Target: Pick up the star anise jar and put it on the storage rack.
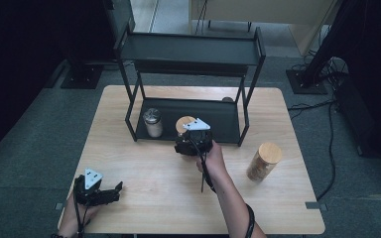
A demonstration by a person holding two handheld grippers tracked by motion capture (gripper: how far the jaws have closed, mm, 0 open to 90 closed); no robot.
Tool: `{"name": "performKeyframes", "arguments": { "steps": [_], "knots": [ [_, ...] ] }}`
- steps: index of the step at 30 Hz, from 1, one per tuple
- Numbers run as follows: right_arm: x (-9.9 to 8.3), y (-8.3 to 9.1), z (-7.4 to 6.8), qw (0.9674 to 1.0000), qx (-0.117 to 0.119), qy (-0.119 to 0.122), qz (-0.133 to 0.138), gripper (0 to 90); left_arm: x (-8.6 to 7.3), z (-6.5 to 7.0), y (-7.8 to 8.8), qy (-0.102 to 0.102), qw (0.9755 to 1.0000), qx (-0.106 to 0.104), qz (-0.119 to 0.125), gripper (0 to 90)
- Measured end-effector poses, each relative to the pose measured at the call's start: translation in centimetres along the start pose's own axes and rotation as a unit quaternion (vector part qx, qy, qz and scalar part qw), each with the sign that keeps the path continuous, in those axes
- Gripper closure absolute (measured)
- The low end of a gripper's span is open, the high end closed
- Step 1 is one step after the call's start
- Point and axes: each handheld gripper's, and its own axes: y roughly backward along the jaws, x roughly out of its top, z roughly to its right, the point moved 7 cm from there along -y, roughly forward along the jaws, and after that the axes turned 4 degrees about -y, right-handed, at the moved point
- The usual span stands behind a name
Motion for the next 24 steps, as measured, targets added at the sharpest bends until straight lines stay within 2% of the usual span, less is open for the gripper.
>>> {"name": "performKeyframes", "arguments": {
  "steps": [24],
  "knots": [
    [2.5, -0.8, 0.2, 1.0, -0.007, 0.004, 0.001, 25.1, 0.0, -0.1, 0.0, 0.003, 1.0, -0.001, 0.001, 0.6]
  ]
}}
